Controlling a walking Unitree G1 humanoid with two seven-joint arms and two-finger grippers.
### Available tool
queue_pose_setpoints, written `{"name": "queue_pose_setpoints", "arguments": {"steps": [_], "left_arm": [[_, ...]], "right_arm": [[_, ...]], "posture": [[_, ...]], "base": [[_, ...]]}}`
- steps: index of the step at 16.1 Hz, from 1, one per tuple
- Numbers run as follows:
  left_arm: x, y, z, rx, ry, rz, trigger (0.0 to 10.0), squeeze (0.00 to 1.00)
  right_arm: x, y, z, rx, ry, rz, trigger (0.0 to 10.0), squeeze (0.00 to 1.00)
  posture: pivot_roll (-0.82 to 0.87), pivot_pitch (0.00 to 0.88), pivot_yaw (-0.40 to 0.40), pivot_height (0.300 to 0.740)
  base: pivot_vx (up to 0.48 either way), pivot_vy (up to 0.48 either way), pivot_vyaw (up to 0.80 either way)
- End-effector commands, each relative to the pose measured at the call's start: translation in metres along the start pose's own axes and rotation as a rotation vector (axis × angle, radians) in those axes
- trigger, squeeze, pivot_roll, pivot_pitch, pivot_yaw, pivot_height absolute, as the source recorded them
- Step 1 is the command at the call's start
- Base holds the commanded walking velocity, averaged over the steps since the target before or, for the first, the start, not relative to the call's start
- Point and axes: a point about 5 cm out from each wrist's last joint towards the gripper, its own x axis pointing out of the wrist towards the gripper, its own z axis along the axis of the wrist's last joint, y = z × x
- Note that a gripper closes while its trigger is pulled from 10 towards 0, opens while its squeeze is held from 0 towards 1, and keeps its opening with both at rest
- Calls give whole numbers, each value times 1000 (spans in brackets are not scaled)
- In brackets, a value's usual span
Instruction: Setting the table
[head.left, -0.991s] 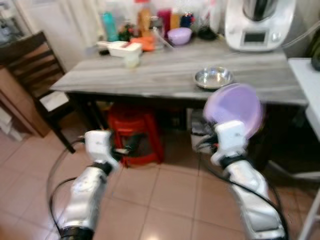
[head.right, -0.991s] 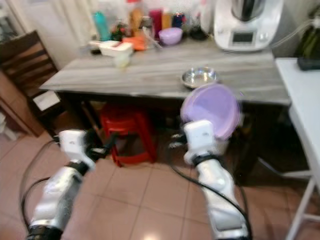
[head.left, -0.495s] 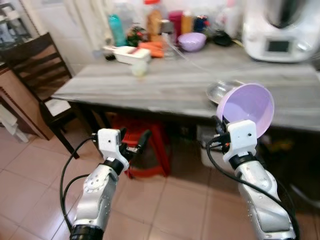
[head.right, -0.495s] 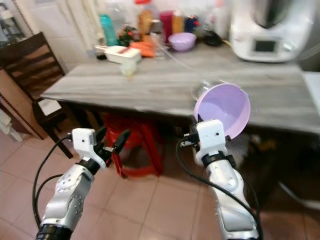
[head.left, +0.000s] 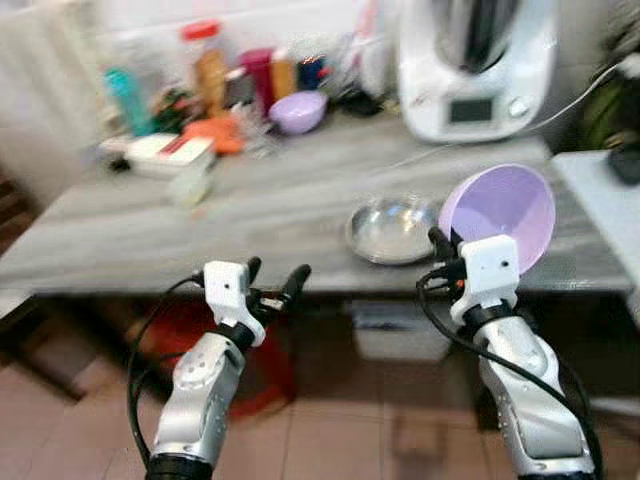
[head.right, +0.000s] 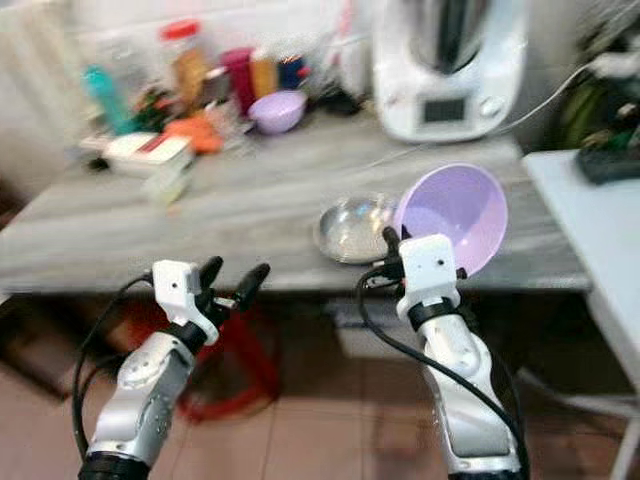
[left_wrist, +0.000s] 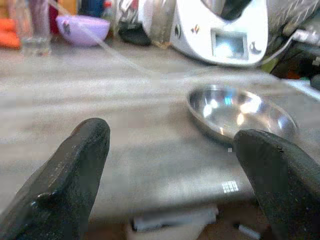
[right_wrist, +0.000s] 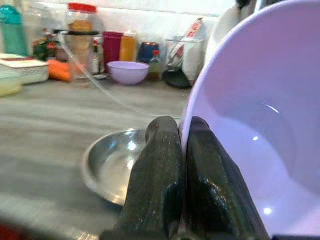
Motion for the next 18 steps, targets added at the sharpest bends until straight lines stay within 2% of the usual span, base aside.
{"name": "queue_pose_setpoints", "arguments": {"steps": [1, 4, 7, 9, 12, 13, 15, 18], "left_arm": [[-6, 11, 1, 4, 6, 34, 10000, 0], [-8, 10, 0, -3, 9, 31, 10000, 0], [-14, 10, 0, -15, 0, 42, 10000, 0], [-20, 11, 0, 12, 2, 30, 10000, 0], [-38, 10, -1, 87, 13, -15, 10000, 0], [-52, 8, -2, 110, 35, -68, 10000, 0], [-56, 6, -3, 119, 45, -93, 10000, 0], [-68, 5, -1, 144, 69, -144, 10000, 0]], "right_arm": [[5, 10, 9, 18, -35, 28, 10000, 0], [6, 10, 9, 15, -37, 32, 10000, 0], [9, 10, 11, 18, -39, 53, 10000, 0], [11, 10, 13, 3, -48, 86, 10000, 0], [14, 15, 13, -25, -34, 227, 10000, 0], [15, 24, 12, -21, -19, 371, 10000, 0], [16, 26, 12, -17, -11, 418, 10000, 0], [36, 34, 6, -49, 39, 685, 10000, 0]], "posture": [[-96, 0, 136, 740], [-95, 0, 134, 740], [-91, 0, 127, 740], [-90, 0, 126, 740], [-80, 0, 122, 740], [-73, 0, 121, 740], [-72, 0, 121, 740], [-45, 0, 110, 740]], "base": [[416, 0, 0], [402, 0, 0], [0, 0, 0], [0, 0, 0], [0, 0, 0], [0, 0, 0], [0, 0, 0], [0, 0, 0]]}}
